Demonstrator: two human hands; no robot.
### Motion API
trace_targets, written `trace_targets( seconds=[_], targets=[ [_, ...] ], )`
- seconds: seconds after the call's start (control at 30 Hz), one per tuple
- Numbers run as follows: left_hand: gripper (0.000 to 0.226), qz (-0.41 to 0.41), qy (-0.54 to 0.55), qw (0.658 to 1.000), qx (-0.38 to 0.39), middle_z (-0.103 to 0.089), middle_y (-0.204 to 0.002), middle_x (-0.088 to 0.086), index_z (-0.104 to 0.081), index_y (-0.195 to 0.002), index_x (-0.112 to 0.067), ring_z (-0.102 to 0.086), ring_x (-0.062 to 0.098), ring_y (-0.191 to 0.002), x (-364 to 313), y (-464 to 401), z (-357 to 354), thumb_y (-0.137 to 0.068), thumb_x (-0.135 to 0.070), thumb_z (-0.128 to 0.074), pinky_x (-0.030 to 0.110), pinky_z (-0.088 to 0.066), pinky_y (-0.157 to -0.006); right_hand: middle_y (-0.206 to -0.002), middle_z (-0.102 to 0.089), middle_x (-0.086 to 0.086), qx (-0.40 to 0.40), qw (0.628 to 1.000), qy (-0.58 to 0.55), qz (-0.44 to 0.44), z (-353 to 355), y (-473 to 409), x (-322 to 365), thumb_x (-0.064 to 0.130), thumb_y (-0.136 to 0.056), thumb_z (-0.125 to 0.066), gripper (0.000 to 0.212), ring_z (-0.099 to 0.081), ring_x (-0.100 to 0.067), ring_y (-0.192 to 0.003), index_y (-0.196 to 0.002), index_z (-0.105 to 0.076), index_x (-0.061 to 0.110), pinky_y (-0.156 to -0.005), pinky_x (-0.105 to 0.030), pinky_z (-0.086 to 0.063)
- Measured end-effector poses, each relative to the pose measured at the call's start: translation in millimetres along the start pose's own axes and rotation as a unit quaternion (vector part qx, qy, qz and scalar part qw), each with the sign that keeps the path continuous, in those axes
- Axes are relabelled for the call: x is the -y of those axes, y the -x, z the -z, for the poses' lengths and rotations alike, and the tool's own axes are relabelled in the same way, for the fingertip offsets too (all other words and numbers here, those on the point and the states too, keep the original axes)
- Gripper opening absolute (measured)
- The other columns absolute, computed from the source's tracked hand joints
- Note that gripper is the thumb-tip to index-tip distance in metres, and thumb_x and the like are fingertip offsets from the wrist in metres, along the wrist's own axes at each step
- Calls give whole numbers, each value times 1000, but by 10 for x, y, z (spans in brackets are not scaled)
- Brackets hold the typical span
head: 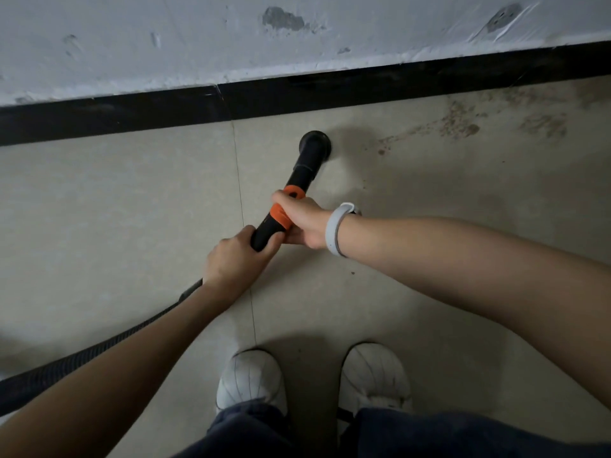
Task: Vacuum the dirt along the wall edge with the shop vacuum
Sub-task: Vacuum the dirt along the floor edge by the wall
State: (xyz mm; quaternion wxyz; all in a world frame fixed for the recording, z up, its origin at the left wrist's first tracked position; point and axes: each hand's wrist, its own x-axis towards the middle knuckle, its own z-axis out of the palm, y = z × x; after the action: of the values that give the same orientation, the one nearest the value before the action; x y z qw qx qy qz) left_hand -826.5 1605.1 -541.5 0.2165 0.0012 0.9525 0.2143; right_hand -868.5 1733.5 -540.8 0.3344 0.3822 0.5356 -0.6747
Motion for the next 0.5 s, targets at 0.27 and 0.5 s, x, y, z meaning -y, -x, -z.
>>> trace_targets(
  seconds=[0.27, 0.5],
  targets=[
    [51, -113, -54, 988, 93, -43, -54, -8, -45, -84, -23, -48, 16, -50, 455, 570, -342, -77, -73, -37, 26, -35, -48, -95, -55, -8, -40, 993, -24, -104, 61, 298, -912, 41, -90, -52, 29, -61, -26, -94, -97, -47, 13, -86, -40, -56],
    [52, -125, -70, 986, 89, -39, -51, -10, -44, -81, -25, -46, 19, -51, 634, 466, -106, -71, -75, -38, 26, -32, -50, -103, -56, -10, 12, 987, -116, -113, -92, 351, -886, 34, -92, -54, 30, -64, -22, -82, -112, -41, 14, -83, -37, -56]
  ],
)
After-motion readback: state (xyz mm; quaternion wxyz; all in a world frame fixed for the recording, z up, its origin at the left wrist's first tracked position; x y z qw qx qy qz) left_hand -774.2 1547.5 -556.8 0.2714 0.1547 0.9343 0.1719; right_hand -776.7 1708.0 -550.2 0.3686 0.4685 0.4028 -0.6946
